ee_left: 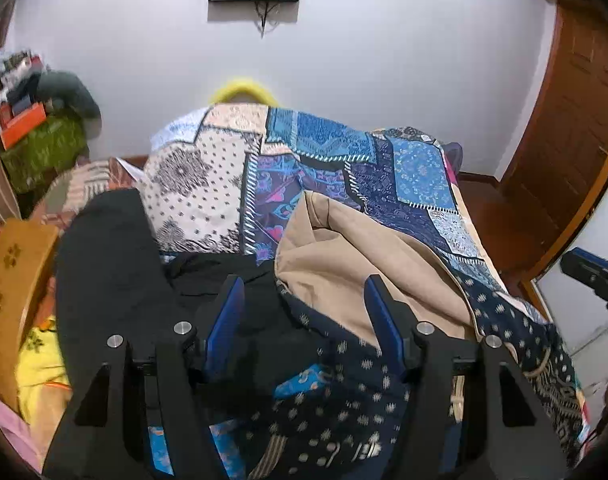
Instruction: Fold large clothes
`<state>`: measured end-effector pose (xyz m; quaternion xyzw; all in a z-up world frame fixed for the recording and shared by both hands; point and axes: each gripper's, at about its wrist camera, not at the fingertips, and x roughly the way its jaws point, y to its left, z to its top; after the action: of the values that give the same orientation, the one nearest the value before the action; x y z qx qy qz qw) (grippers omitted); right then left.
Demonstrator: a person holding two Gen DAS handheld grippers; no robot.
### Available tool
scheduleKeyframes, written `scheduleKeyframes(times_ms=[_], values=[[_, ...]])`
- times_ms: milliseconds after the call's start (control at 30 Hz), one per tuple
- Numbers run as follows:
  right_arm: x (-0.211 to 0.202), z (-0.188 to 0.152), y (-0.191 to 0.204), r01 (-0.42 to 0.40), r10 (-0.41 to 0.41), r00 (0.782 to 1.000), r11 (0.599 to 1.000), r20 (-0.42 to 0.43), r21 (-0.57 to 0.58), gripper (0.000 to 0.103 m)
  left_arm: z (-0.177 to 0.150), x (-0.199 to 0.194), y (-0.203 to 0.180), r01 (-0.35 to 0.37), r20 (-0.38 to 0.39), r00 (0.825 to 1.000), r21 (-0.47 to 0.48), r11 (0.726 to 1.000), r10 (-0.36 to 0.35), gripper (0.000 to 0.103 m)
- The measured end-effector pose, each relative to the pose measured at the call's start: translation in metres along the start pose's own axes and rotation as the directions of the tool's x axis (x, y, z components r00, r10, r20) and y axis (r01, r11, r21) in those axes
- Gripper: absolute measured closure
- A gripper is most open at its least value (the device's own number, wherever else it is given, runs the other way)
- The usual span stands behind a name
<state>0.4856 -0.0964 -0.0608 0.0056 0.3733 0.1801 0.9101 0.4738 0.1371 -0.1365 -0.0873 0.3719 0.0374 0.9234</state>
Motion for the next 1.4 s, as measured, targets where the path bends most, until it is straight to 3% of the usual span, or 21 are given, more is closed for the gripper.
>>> scheduleKeyframes(times_ms=[333,533,667,733,767,833,900,1100,1400], values=[[0.091,0.016,0.011,0.027,-0.035,0.99,0.998,-0.136,-0.065,0.051,-0.002,0.086,0.016,0.04,-0.152,0.987,-0.079,0.996,-0.052,0.042],[0.139,0.011,-0.003,-0.011,0.015,0.969,1.0,-0.245,0.016,0.051,-0.017,0.128,0.019,0.058,-0.252,0.965,-0.076,0.995,-0.076,0.043],[0.17,0.005,-0.017,-0.006,0.044,0.947,0.993,-0.318,0.119,0.052,-0.026,0.15,0.019,0.118,-0.302,0.941,-0.128,0.985,-0.153,0.059],[0.177,0.0,-0.022,-0.034,0.086,0.941,0.986,-0.327,0.162,0.058,-0.029,0.154,0.015,0.128,-0.299,0.94,-0.13,0.983,-0.162,0.068],[0.176,-0.002,-0.025,-0.053,0.111,0.945,0.98,-0.308,0.19,0.063,-0.03,0.153,0.012,0.123,-0.282,0.947,-0.114,0.986,-0.151,0.069],[0.173,-0.003,-0.024,-0.055,0.106,0.95,0.982,-0.293,0.178,0.077,-0.031,0.15,0.009,0.129,-0.266,0.952,-0.099,0.987,-0.151,0.082],[0.167,-0.002,-0.021,-0.039,0.078,0.956,0.989,-0.284,0.139,0.094,-0.032,0.146,0.006,0.124,-0.261,0.955,-0.092,0.988,-0.145,0.085],[0.134,0.003,-0.015,-0.007,0.019,0.975,0.999,-0.219,0.053,0.095,-0.024,0.116,0.003,0.114,-0.229,0.965,-0.061,0.992,-0.125,0.092],[0.018,0.002,-0.028,0.038,-0.037,0.997,0.999,-0.069,0.015,0.096,-0.024,0.023,-0.018,0.094,-0.132,0.988,0.084,0.992,-0.082,0.093]])
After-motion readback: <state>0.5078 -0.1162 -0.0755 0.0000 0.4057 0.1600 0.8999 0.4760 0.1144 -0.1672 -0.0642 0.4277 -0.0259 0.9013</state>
